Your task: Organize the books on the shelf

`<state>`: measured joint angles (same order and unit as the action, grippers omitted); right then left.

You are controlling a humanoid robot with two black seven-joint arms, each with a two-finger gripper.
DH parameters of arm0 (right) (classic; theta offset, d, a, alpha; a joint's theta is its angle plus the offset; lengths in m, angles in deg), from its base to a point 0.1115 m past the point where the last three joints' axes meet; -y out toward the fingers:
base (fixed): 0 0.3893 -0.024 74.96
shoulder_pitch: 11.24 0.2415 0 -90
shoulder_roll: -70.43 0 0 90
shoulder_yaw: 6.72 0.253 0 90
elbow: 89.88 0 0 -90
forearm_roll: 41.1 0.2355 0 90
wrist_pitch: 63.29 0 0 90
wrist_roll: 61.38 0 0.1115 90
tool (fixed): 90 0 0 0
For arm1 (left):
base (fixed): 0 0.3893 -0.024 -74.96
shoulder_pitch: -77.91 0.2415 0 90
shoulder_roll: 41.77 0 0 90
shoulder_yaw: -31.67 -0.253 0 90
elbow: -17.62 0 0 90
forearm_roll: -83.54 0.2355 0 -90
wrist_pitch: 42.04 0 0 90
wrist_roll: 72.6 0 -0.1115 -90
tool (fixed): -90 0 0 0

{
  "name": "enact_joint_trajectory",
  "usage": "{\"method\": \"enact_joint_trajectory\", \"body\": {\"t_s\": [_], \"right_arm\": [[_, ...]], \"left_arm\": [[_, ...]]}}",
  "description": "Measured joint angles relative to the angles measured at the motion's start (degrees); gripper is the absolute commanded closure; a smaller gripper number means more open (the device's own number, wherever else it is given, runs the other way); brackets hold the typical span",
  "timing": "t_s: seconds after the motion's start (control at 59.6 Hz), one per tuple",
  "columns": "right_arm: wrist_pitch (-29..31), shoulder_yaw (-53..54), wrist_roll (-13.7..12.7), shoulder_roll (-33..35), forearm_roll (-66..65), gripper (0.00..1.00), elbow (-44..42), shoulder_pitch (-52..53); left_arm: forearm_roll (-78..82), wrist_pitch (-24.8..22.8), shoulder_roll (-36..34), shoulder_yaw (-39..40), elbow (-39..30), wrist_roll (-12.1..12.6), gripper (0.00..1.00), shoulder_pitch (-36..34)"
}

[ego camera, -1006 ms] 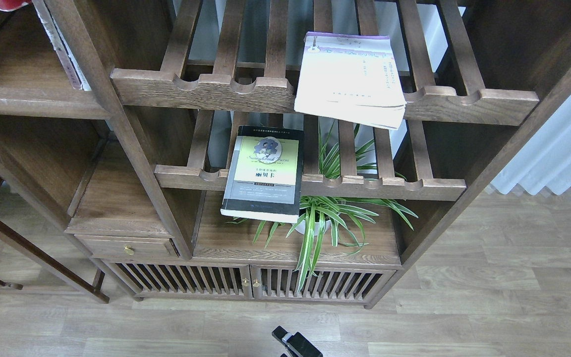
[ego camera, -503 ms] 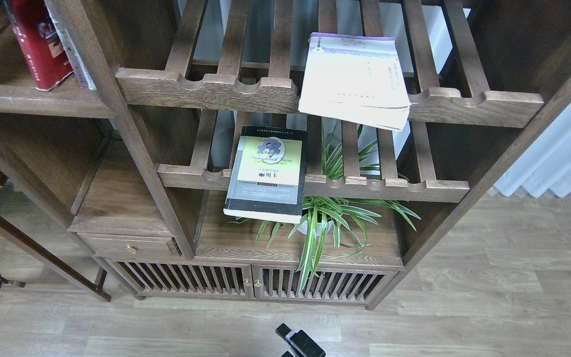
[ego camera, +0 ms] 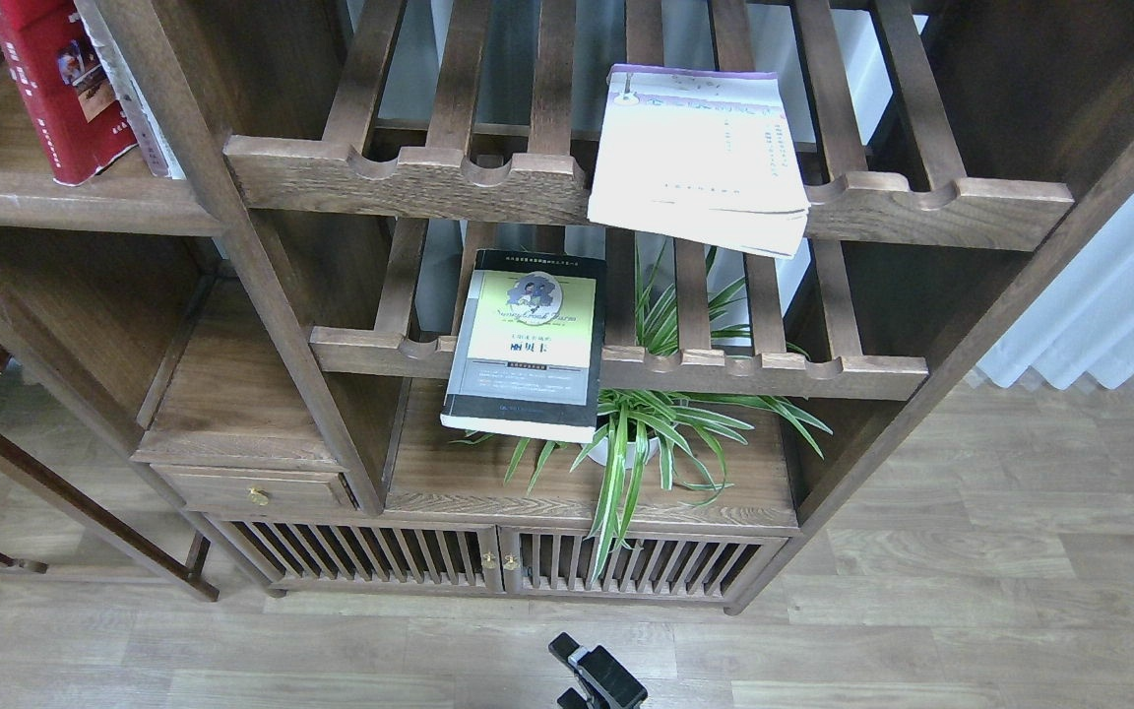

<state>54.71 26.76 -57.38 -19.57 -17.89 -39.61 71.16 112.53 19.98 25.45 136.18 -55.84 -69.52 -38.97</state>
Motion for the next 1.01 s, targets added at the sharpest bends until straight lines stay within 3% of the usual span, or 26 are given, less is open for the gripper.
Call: {"method": "enact_joint_trajectory", "body": {"t_s": [0.302,0.52,0.604,0.755,1.006], "right_arm": [[0.00,0.45,0.12,0.00,0.00,0.00,-0.86,0.34],[0.00,0.45,0.39,0.00,0.03,0.00,-0.87,1.30],[0.00,0.49,1.06,0.00,0.06,0.01,-0.87,2.37],[0.00,1.84,3.62,0.00,0.14,0.01,-0.84,5.25],[0.00,3.58,5.03,0.00,0.41,0.01,0.43,7.13]], "left_arm": [[-8.09,0.00,0.03,1.60,-8.77,0.08,0.37,16.57],[-12.94,0.00,0.65,0.21,-9.62,0.09,0.09,25.06],[-13.51,0.00,1.02,-0.86,-9.31,0.08,0.03,27.43],[-13.70,0.00,2.78,-3.67,-8.45,0.02,0.01,31.19],[-13.89,-0.03,4.63,-7.66,-2.31,-0.19,0.00,34.08]]}}
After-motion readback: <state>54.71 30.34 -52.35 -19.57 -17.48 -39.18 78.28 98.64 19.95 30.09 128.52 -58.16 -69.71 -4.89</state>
